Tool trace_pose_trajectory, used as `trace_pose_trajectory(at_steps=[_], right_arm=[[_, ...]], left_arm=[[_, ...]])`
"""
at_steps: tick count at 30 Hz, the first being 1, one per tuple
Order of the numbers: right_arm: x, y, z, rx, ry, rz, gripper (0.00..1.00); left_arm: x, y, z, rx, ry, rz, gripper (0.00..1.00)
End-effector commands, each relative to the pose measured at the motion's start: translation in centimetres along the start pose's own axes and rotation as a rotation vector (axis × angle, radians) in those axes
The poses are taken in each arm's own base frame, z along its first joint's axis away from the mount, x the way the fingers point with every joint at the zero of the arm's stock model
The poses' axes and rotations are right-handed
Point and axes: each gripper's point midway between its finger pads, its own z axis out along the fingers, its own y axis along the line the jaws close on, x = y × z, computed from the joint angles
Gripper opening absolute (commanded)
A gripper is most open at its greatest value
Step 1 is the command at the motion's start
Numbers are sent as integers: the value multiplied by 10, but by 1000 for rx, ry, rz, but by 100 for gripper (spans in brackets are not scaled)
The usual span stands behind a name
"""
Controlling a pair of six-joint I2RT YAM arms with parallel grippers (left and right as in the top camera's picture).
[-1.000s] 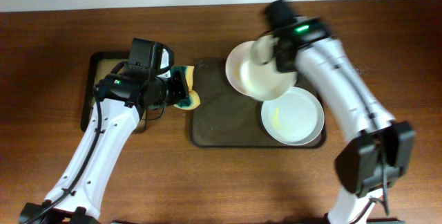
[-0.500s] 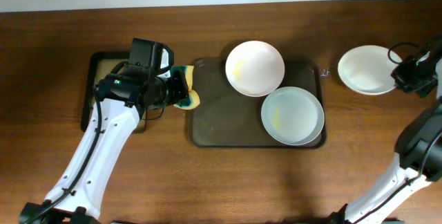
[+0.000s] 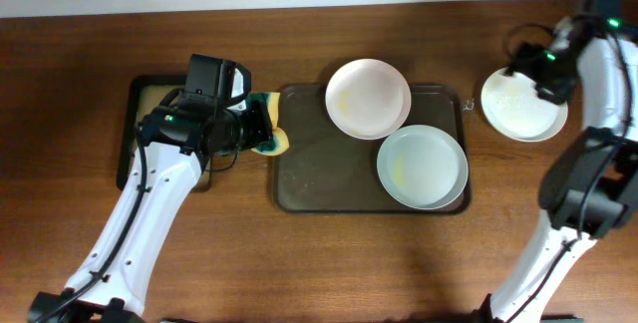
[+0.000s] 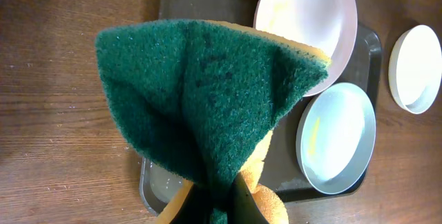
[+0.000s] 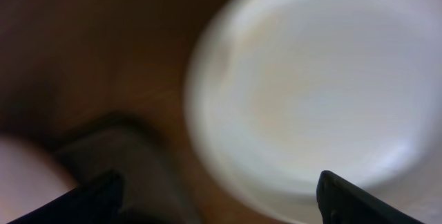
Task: Clean dirty plates on tray and stack at the side
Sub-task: 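Move the right gripper back and grasp the white plate rim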
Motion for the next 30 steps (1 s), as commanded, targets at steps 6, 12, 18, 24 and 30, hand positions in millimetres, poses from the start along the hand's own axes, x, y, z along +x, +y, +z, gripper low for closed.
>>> trace_pose_trajectory(at_steps=[6, 12, 18, 24, 30], right_arm=[[78, 130, 67, -38, 122, -361, 85], [94, 144, 98, 57, 97, -381, 63], [104, 145, 104, 77, 109, -382, 44], [115, 136, 121, 78, 124, -380, 29], [131, 158, 116, 8, 176, -405, 4]], left_arm=[[-4, -4, -6, 15, -20, 27, 0], [-3, -4, -6, 13, -18, 26, 0], [-3, -4, -6, 13, -17, 26, 0], [-3, -4, -6, 13, -17, 26, 0], [-5, -4, -6, 12, -24, 28, 0]])
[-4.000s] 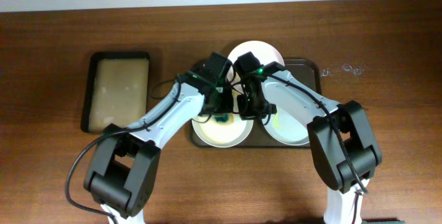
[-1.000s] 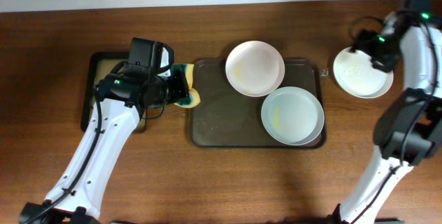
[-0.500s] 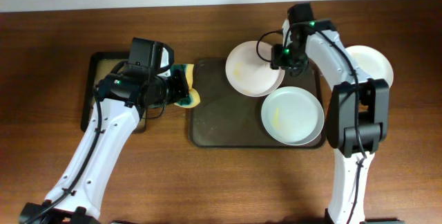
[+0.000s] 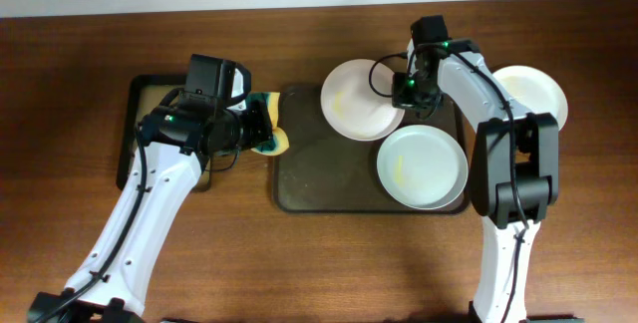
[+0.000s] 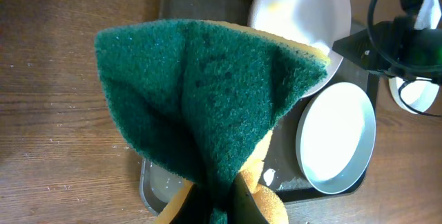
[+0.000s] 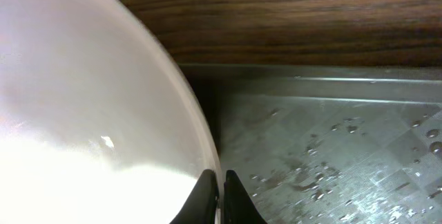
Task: Clean dirty plates on tray and stack at the side
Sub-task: 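Move the right gripper back and grasp the white plate rim, then scrub the white plate with the sponge held in the left gripper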
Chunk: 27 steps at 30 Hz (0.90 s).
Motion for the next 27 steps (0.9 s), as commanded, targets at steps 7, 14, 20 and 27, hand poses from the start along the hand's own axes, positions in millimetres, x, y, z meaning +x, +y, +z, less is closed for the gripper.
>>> trace_pose_trajectory(at_steps=[7, 14, 20, 27], right_arm=[[43, 69, -15, -88, 174, -110, 4], [90, 84, -12, -7, 305, -215, 4], [112, 74, 11, 1, 349, -219, 4], [124, 68, 22, 8, 371, -214, 4]], left_arm=[[-7, -5, -6, 18, -34, 45, 0], [-13, -4, 16, 16, -25, 45, 0], [0, -5, 65, 2, 63, 64, 0], [22, -26, 121, 23, 123, 136, 0]])
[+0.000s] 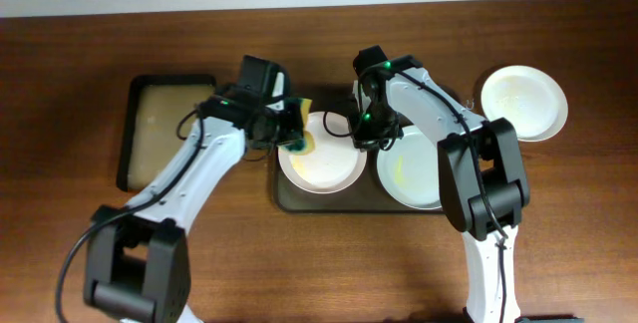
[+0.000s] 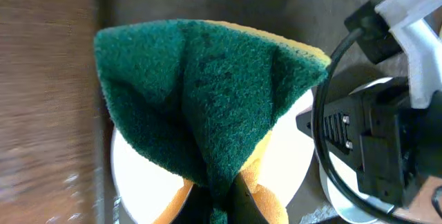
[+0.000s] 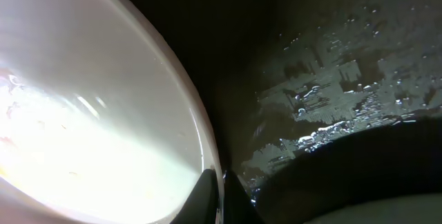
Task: Clean dirty plates on tray and stack at the side
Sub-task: 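Scrub the white plate with the sponge held in the left gripper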
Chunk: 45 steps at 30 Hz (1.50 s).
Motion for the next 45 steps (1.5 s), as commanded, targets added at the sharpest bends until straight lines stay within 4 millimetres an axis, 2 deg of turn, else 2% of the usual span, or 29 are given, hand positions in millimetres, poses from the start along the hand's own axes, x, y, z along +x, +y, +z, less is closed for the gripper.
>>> trace_pose_trajectory(at_steps=[1, 4, 9, 11, 14, 15, 19, 20, 22, 25, 27, 30, 34, 36, 40, 43, 45], right_arm=[[15, -12, 20, 42, 66, 6, 4], [15, -12, 20, 42, 65, 6, 4], [13, -12, 20, 41, 59, 6, 4], [12, -12, 20, 40, 51, 4, 4], [11, -12, 20, 40, 51, 4, 4], [11, -12, 20, 40, 51, 5, 4], [11, -12, 20, 41, 51, 5, 4], [11, -12, 20, 41, 51, 5, 4], [11, -12, 20, 41, 51, 4, 4], [12, -12, 20, 41, 51, 4, 4], [11, -12, 20, 41, 51, 4, 4], [11, -12, 20, 40, 48, 4, 4], [10, -12, 20, 40, 44, 3, 4], [10, -12, 20, 40, 43, 3, 4], [8, -12, 20, 39, 35, 2, 4], [6, -13, 20, 38, 31, 5, 4], [4, -17, 19, 37, 25, 21, 4]], left_arm=[[8, -13, 30, 20, 32, 48, 0], [18, -12, 57, 9, 70, -30, 0], [44, -13, 93, -11, 145, -46, 0], [51, -2, 102, -90, 144, -31, 0], [49, 33, 96, -290, 103, -17, 0], [49, 52, 89, -392, 90, -11, 0], [39, 90, 63, -587, 67, -14, 0], [34, 93, 54, -612, 63, -19, 0], [19, 86, 38, -610, 36, -29, 0], [-6, 65, 15, -558, -47, -33, 0], [-15, 49, 6, -489, -84, -38, 0], [-6, 12, 21, -269, -12, -54, 0], [9, -14, 51, -96, 62, -52, 0], [23, -12, 73, -108, 108, -41, 0], [47, 1, 99, -171, 180, -34, 0], [49, 33, 95, -332, 169, -28, 0], [45, 63, 82, -490, 140, -13, 0]])
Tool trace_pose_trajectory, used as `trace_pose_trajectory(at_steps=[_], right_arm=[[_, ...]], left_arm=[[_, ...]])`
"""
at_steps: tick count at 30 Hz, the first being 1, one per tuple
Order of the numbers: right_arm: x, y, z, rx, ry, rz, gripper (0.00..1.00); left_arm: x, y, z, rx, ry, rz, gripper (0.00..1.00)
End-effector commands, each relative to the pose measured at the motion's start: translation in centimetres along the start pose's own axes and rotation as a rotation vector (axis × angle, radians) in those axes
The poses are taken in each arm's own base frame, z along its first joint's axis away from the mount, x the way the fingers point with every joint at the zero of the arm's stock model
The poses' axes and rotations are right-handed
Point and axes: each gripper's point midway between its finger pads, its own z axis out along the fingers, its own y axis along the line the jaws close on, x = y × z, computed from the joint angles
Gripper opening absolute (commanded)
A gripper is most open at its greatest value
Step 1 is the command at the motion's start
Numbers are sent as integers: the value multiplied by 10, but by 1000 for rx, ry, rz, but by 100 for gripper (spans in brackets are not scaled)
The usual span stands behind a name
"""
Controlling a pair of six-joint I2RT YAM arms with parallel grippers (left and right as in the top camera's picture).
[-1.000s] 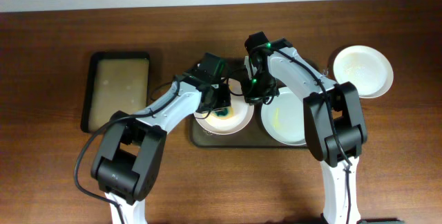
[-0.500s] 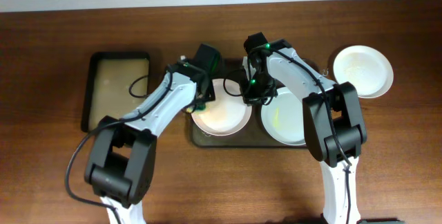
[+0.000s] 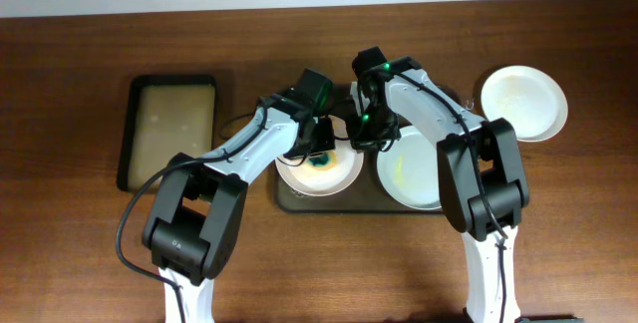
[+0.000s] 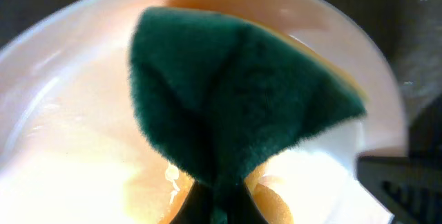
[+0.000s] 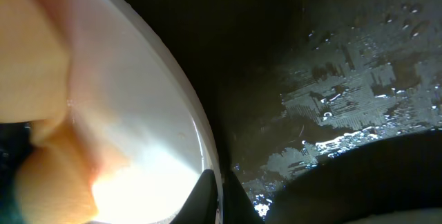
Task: Clean dirty plates on tray and stack at the side
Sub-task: 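Scrub the white plate with the sponge held in the left gripper, then carry the white plate with the right gripper onto the pink plate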
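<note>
A pale pink plate (image 3: 321, 168) lies on the left half of the dark tray (image 3: 289, 193). My left gripper (image 3: 321, 150) is shut on a green-and-yellow sponge (image 4: 235, 106), which presses into that plate (image 4: 69, 127). My right gripper (image 3: 359, 136) is shut on the plate's right rim (image 5: 200, 134), the sponge's yellow side (image 5: 41, 169) showing at the left. A white plate with a yellow smear (image 3: 421, 168) sits on the tray's right half. Another white plate (image 3: 524, 103) rests on the table at the far right.
A second dark tray with a tan inside (image 3: 171, 129) lies at the left on the wooden table (image 3: 80, 243). Water drops cover the main tray's floor (image 5: 345, 92). Both arms cross over the tray's middle.
My left gripper has moved right and down with the sponge, from the pink plate's upper left edge onto its inside. The right gripper still grips the plate's rim at the same place.
My left gripper held the sponge beside the tray while my right gripper was over the white plate at the far right. Then the right gripper was at the pink plate's rim at the tray's back. Later that plate sat front left, and the sponge is now in it.
</note>
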Motion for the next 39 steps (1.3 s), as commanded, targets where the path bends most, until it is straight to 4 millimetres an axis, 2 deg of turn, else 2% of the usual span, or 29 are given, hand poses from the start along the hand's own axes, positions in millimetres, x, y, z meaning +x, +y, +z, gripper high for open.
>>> trace_pose_trajectory(at_steps=[1, 3, 6, 10, 12, 14, 16, 19, 22, 25, 28, 29, 31, 34, 39], right_arm=[[3, -27, 15, 74, 24, 41, 4], [-1, -35, 9, 71, 13, 93, 4], [-4, -38, -1, 70, 9, 106, 4], [-15, -32, -23, 66, -20, 97, 4], [-20, -28, -38, 63, -44, 91, 4], [-26, -24, -59, 62, -99, 80, 4], [-32, -23, -90, 104, -183, 63, 4], [-31, -36, -140, 306, -317, 40, 4], [-27, -39, -192, 546, -451, 3, 4], [-16, -15, -237, 774, -561, -118, 4], [-8, 0, -272, 1025, -658, -148, 4], [-3, 8, -288, 1144, -704, -154, 4], [5, 24, -308, 1281, -769, -165, 4], [14, 38, -329, 1414, -825, -173, 4], [15, 41, -331, 1478, -751, -260, 4]], left_arm=[[6, 73, 5, -339, -17, -13, 0], [1, 96, -12, -457, -34, -13, 0], [-12, 107, -40, -510, -92, -25, 0], [-34, 98, -98, -433, -240, -69, 0], [-37, 92, -116, -398, -276, -76, 0], [-37, 81, -135, -321, -304, -84, 0], [-38, 68, -149, -206, -309, -100, 0], [-40, 58, -165, -41, -292, -135, 0], [-45, 48, -169, 102, -257, -131, 0], [-49, 60, -170, 100, -256, -149, 0], [-49, 67, -170, 90, -254, -146, 0], [-50, 68, -171, 84, -256, -140, 0], [-50, 68, -170, 83, -256, -129, 0], [-49, 68, -170, 83, -255, -129, 0], [-49, 68, -170, 83, -255, -129, 0]])
